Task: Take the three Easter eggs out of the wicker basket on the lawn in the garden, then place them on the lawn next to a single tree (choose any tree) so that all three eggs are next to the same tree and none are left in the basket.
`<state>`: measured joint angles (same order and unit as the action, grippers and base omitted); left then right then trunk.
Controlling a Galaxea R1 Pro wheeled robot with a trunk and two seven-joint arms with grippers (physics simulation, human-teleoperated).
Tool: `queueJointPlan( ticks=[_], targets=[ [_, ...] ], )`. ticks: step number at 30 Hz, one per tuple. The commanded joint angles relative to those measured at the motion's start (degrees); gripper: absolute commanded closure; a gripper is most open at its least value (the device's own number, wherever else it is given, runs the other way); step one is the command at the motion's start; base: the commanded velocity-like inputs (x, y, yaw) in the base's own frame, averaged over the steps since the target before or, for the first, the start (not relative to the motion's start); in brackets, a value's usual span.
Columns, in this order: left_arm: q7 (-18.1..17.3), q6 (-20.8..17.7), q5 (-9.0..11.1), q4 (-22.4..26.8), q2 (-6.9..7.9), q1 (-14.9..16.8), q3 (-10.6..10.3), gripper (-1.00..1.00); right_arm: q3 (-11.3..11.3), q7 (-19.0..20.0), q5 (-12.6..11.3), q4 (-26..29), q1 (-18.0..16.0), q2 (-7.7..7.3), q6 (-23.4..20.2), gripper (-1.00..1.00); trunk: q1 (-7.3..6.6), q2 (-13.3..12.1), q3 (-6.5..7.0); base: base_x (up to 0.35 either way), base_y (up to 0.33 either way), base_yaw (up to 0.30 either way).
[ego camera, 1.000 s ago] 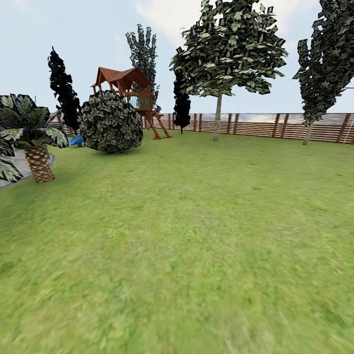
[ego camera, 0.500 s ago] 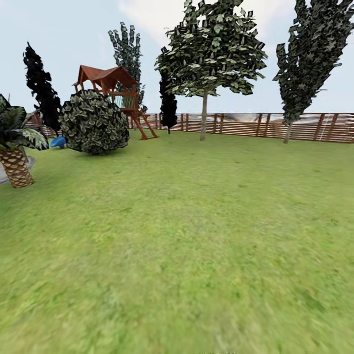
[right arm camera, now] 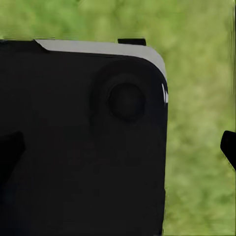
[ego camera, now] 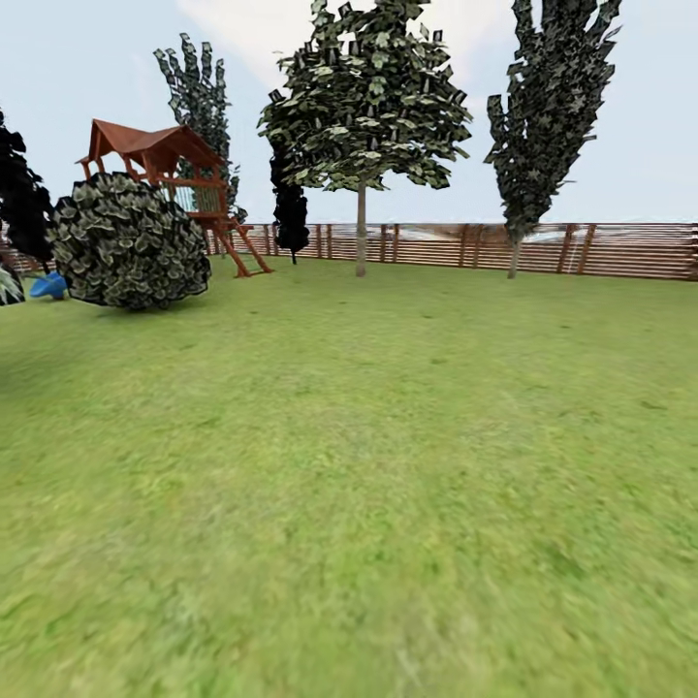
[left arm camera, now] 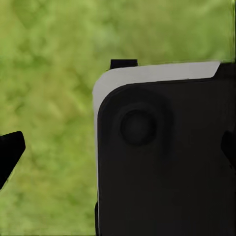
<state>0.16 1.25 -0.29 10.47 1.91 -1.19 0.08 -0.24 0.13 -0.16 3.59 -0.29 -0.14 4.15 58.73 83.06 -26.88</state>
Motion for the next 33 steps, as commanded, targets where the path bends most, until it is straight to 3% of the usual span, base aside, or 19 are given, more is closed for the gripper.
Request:
queueJointPlan(
  ticks=[1,16,20,21,24,30,33],
  targets=[
    [0.0,0.1,0.0,1.0,-0.03,0.0,0.0,-1.00,0.0,0.0,0.0,1.3,0.0,-0.02,0.5,-1.00,0.00,0.0,-0.05,0.000,0.000,-0.276],
    [-0.1,0.0,-0.2,12.6,-0.08,0.0,-0.1,-1.00,0.2,0.1,0.2,15.0,-0.1,-0.09,0.8,-1.00,0.00,0.0,-0.44,0.000,0.000,-0.273],
    [-0.1,0.0,-0.2,20.4,-0.10,0.0,-0.2,-1.00,0.1,0.1,0.0,21.2,-0.2,-0.27,1.6,-1.00,0.00,0.0,-0.54,0.000,0.000,-0.272],
    [-0.1,0.0,-0.3,24.7,-0.20,0.0,-0.2,-1.00,0.0,-0.1,-0.1,23.9,-0.5,-0.29,4.6,-1.00,0.00,0.0,-0.57,0.000,0.000,-0.260],
    [-0.1,0.0,-1.4,29.0,-0.08,0.0,-0.3,-1.00,0.0,-0.3,-0.1,25.9,-0.6,-0.31,7.4,-1.00,0.00,0.0,-0.66,0.000,0.000,-0.255],
    [0.0,0.1,-2.4,30.6,-0.04,0.0,0.0,-1.00,-0.2,-0.2,-0.3,26.7,-0.7,-0.16,8.0,-1.00,0.00,0.0,-0.72,0.000,0.000,-0.268],
    [0.0,0.1,-2.3,30.7,0.14,0.0,0.1,-1.00,-1.5,0.0,-1.9,26.7,-0.7,-0.42,7.8,-1.00,0.00,0.0,-0.72,0.000,0.000,-0.252]
  ],
)
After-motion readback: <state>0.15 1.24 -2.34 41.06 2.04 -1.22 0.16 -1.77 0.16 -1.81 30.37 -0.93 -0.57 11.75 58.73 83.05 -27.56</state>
